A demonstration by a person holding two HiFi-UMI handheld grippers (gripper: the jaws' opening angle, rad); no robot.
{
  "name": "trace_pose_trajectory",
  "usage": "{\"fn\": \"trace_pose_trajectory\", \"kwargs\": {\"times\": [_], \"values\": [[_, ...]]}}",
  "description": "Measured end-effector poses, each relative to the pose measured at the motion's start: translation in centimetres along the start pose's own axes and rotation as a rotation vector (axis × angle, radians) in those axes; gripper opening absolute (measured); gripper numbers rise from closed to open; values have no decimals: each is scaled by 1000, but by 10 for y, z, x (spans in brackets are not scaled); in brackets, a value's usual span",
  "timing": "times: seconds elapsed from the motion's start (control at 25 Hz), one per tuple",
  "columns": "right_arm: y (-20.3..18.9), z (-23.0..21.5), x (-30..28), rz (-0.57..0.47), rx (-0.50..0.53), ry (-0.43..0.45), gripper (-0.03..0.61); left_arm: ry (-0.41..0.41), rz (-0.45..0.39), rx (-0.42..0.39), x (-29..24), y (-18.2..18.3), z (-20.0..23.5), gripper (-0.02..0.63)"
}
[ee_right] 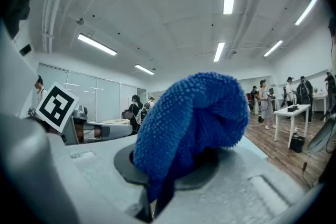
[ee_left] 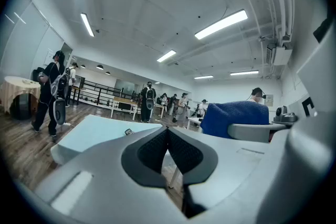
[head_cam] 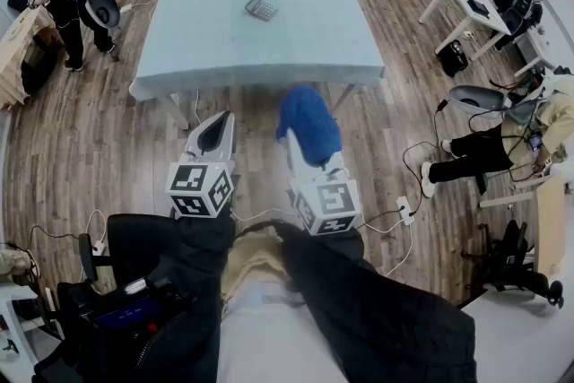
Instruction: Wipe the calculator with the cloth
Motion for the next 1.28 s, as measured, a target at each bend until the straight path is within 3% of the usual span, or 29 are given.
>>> {"fn": "trace_pose_trajectory", "kwargs": {"times": [0.72,1.28], "values": [[-11,11,-2,44,4,20,60,20,17,23,9,-9,8,-2],[-21,22,14,77,-24,-26,61,-10,73,55,21,-25,9,-2]]}}
Point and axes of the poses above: the fingertips, and each gripper's own axes: x backward along the fingers, z to its left, y out of its top, the point moved 10 cm from there along x, backward along the fingers, and after that the axes turned 5 degrees about -z, right-handed, at the moved point
